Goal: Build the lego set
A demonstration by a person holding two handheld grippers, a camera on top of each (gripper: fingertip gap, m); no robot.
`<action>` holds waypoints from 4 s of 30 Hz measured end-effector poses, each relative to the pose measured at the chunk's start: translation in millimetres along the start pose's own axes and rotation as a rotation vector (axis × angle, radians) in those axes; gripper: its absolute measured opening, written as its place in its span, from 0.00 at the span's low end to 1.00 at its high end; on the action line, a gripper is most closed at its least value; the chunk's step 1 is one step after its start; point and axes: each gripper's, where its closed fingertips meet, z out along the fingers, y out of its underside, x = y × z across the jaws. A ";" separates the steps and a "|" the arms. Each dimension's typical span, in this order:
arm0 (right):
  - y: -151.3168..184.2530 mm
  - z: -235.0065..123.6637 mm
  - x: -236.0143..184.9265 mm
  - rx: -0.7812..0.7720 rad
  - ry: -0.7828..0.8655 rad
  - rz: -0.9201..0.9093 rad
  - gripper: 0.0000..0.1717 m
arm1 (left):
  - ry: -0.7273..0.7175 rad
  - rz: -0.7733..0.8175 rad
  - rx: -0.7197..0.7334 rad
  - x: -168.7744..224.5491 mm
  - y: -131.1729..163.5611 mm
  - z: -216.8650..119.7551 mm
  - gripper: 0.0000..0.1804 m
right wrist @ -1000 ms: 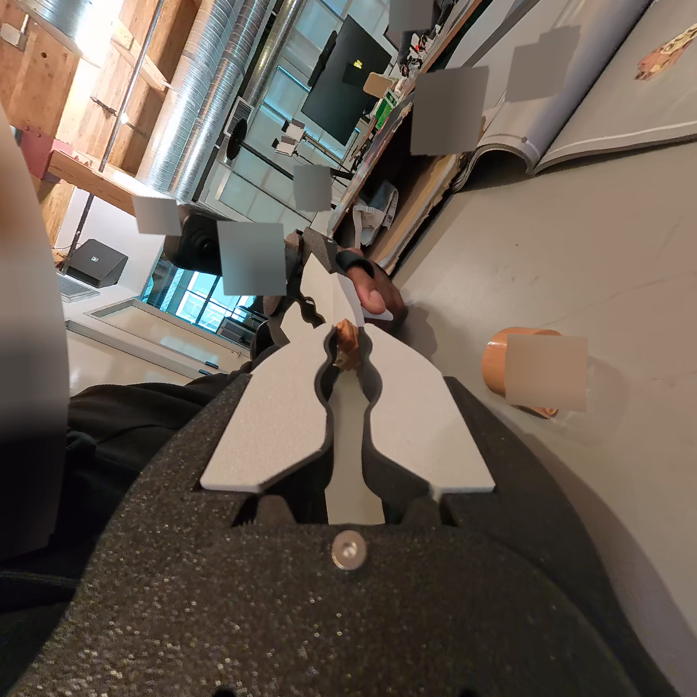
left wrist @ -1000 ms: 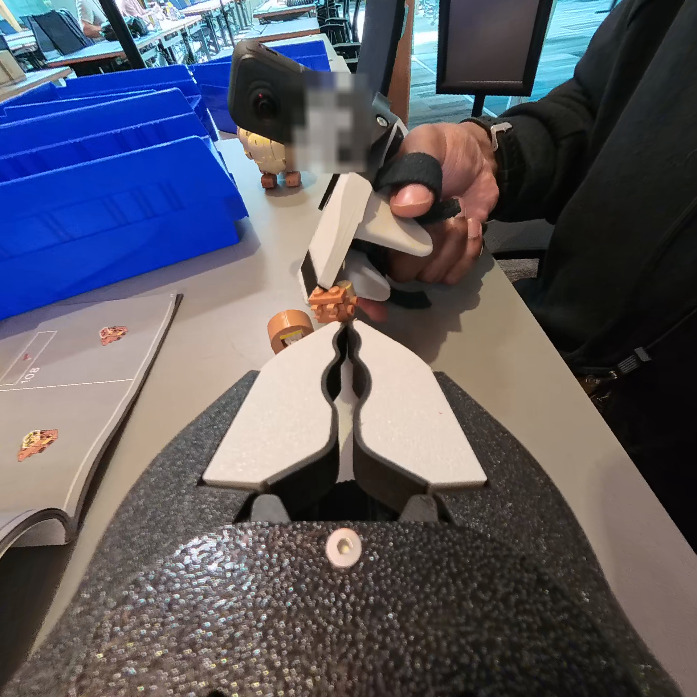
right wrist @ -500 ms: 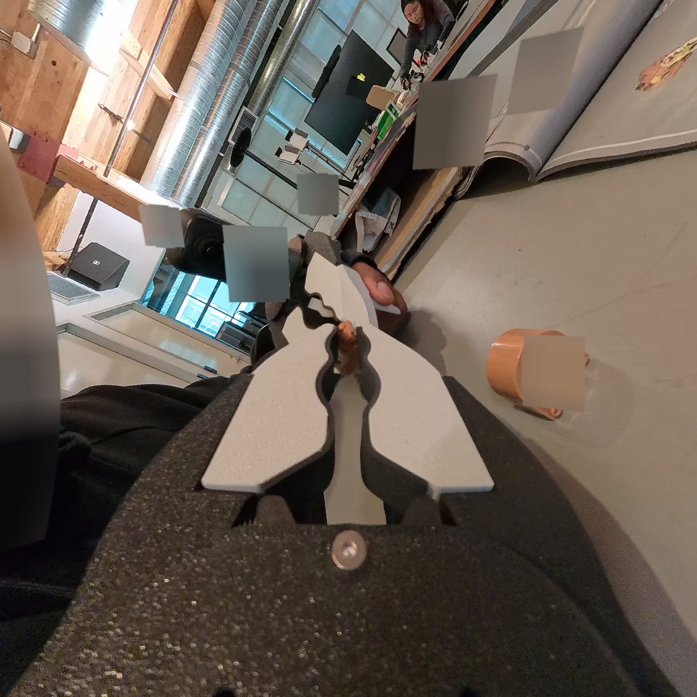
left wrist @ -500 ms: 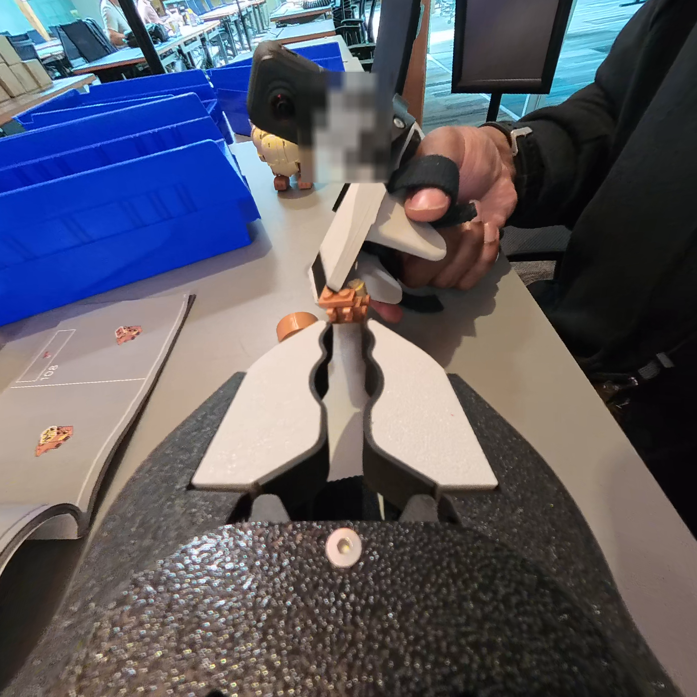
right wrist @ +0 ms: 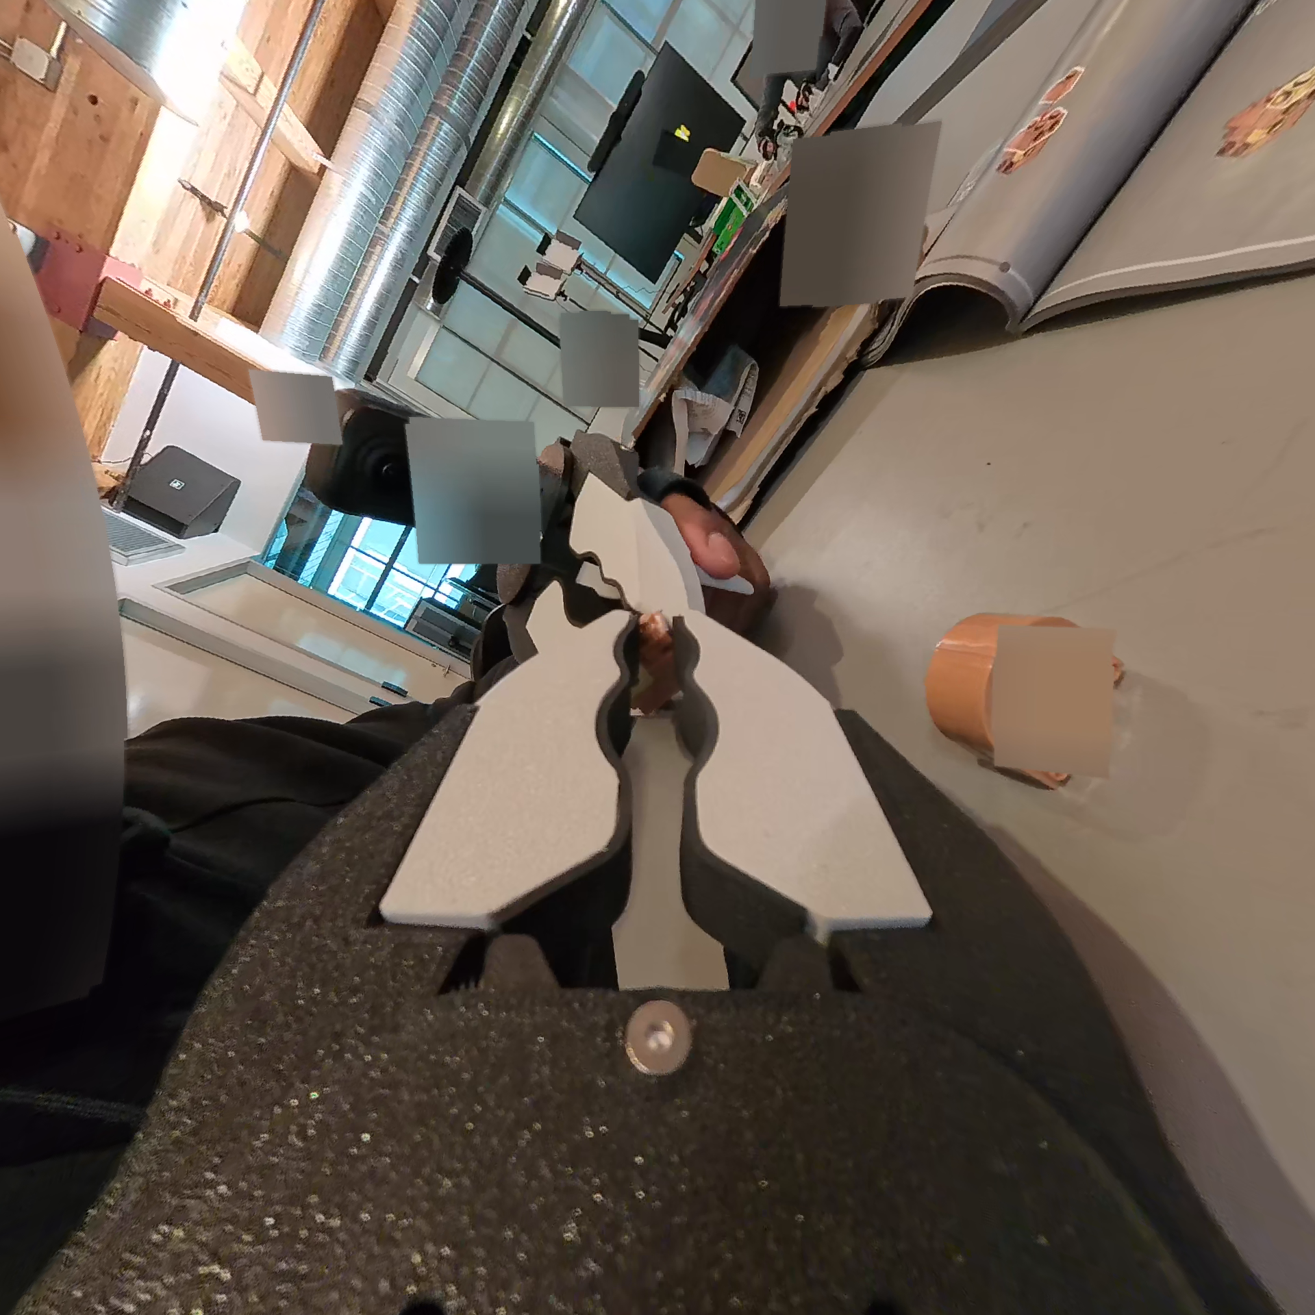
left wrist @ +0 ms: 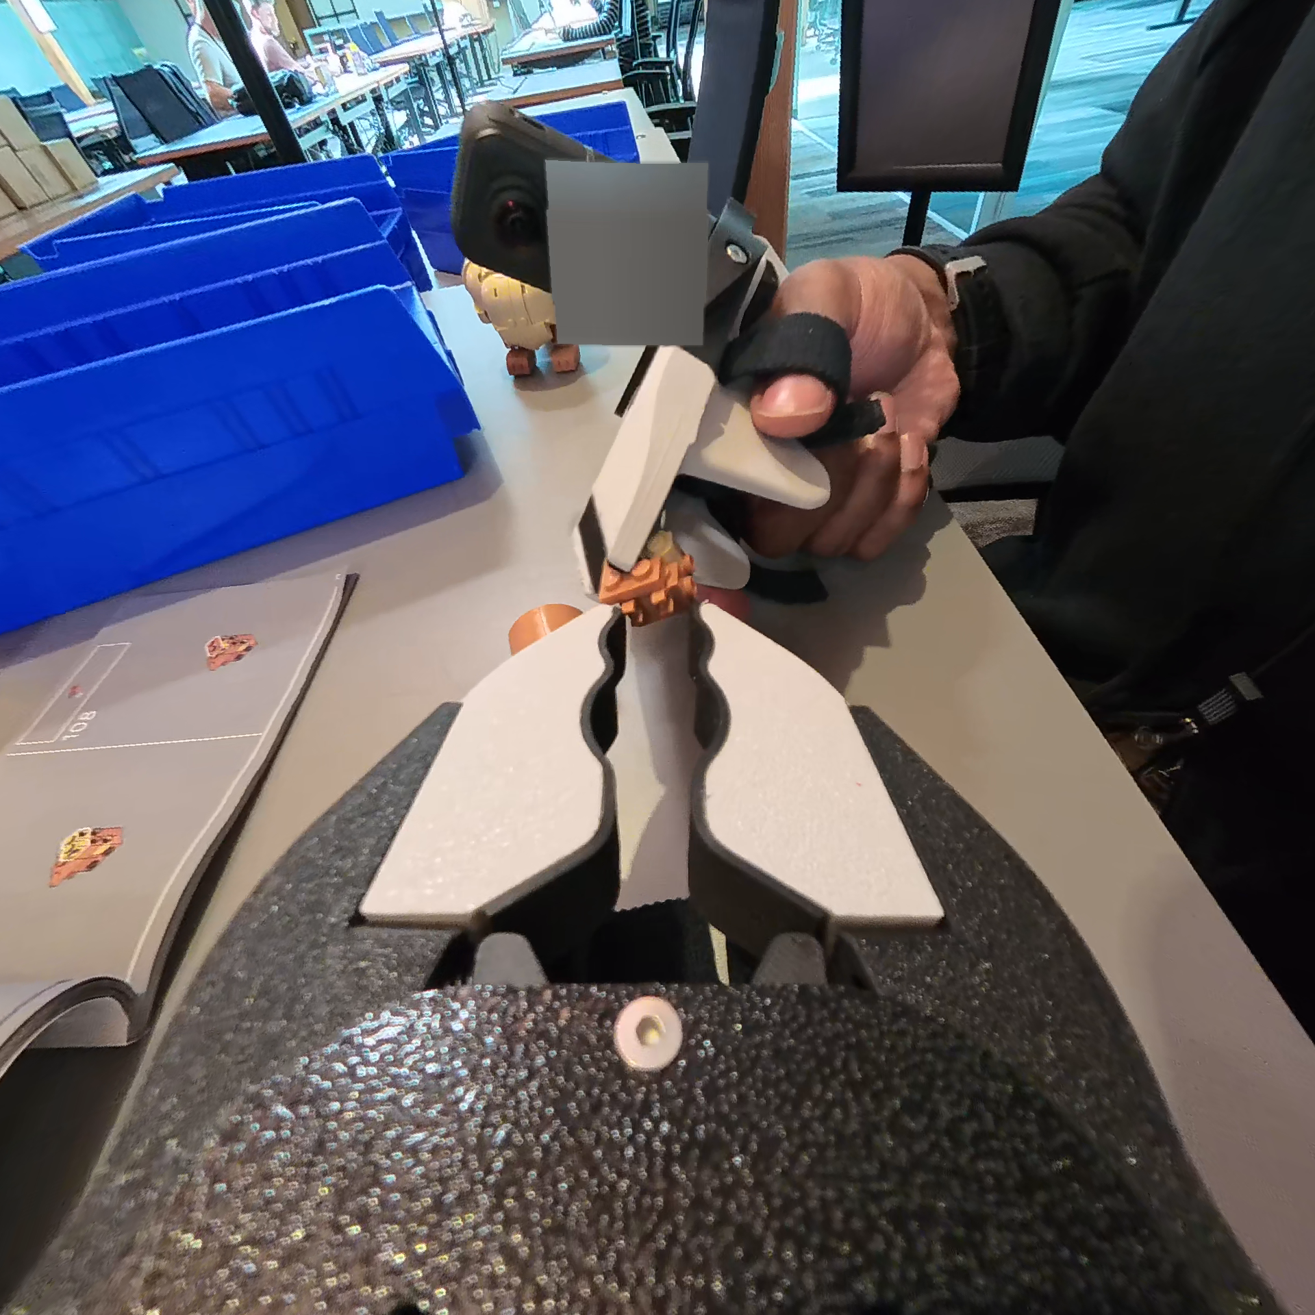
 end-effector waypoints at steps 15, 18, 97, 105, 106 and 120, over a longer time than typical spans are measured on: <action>2.3 -4.3 0.4 -0.024 -0.021 0.047 0.06 | -0.020 0.036 -0.001 -0.7 0.0 1.1 0.08; 0.8 -4.2 1.1 -0.014 -0.016 0.043 0.05 | -0.061 0.086 0.002 -2.5 -0.4 1.5 0.08; 23.4 -14.7 23.4 -0.182 0.220 -0.186 0.05 | 0.130 0.191 -0.378 3.7 54.1 7.6 0.15; 21.6 -17.0 19.8 -0.165 0.191 -0.184 0.05 | 0.040 0.336 -0.313 -4.1 42.6 11.1 0.07; 21.6 -16.9 19.6 -0.166 0.189 -0.184 0.05 | 0.000 0.417 -0.282 -5.5 36.2 9.8 0.07; 24.0 -16.3 17.6 -0.178 0.176 -0.195 0.05 | -0.043 0.327 -0.268 6.8 43.8 -24.9 0.12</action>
